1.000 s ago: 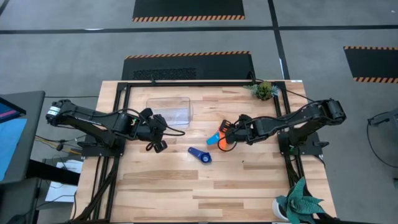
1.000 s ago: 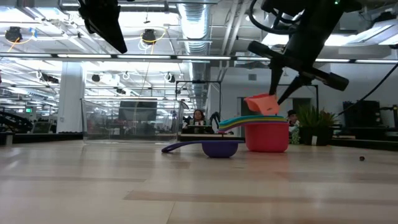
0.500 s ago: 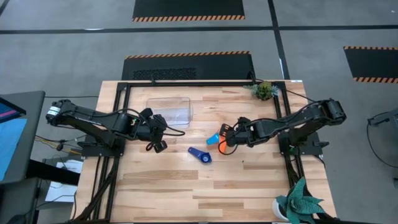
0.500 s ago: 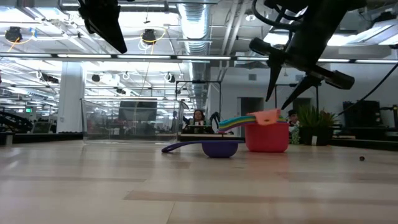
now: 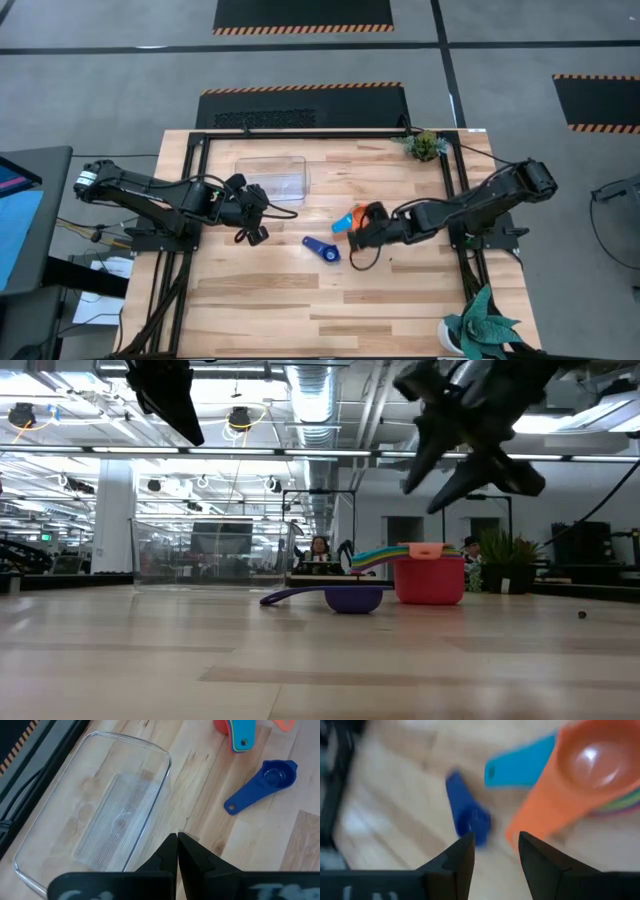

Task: Nest measuring cups in basket
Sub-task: Stack the orange measuring cup on top of the light blue measuring cup

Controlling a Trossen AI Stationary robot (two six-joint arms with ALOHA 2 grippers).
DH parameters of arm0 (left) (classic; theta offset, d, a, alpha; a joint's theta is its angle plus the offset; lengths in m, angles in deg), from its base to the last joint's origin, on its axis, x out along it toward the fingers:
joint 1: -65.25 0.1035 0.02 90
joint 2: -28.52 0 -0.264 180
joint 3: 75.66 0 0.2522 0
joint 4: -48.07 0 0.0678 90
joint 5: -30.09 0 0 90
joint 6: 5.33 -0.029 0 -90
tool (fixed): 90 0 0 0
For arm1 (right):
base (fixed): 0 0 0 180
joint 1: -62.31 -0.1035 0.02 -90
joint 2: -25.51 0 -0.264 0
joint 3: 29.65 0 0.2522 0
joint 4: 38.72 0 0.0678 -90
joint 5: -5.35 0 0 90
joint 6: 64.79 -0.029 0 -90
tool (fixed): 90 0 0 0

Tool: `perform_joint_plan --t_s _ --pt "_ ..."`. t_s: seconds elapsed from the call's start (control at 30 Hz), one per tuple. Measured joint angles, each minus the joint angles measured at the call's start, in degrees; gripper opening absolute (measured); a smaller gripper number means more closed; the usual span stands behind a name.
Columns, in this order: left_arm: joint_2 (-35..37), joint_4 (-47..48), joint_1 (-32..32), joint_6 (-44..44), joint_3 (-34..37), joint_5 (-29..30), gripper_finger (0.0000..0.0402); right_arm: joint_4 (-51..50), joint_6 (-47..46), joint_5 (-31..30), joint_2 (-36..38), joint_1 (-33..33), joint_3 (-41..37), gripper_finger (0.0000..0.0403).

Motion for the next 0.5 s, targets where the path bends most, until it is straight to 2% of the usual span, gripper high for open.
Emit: perform_joint_plan --t_s 0.1,0.23,0.5 --pt "0.0 0.0 0.0 -0.18 0.0 -0.32 0.0 -2.92 5.59 5.4 0.0 -1.11 0.0 0.0166" --pt "0.0 0.01 0.0 -0.29 0.0 -1.0 0.0 -8.26 9.66 9.61 0.0 -1.89 0.0 0.0148" --pt "0.0 0.01 0.0 -2.34 0.0 -1.68 0.0 -9.3 16.14 10.32 -1.19 -0.69 0.1 0.0083"
